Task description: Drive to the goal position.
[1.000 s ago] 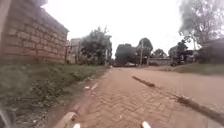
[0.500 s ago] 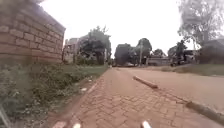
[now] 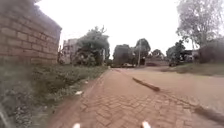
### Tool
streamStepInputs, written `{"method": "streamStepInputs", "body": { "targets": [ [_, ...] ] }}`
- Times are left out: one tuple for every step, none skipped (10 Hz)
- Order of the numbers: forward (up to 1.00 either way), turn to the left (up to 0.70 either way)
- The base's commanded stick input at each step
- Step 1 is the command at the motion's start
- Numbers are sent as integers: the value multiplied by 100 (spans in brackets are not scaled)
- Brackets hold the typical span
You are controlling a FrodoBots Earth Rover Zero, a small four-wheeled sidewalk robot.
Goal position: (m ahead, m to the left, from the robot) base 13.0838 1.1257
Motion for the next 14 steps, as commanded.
{"method": "streamStepInputs", "body": {
  "targets": [
    [50, 0],
    [50, 0],
    [50, 0],
    [50, 0],
    [50, 0],
    [50, 0],
    [50, 0],
    [50, 0],
    [50, 3],
    [50, 4],
    [50, 3],
    [50, 1],
    [50, 0],
    [50, 2]
  ]
}}
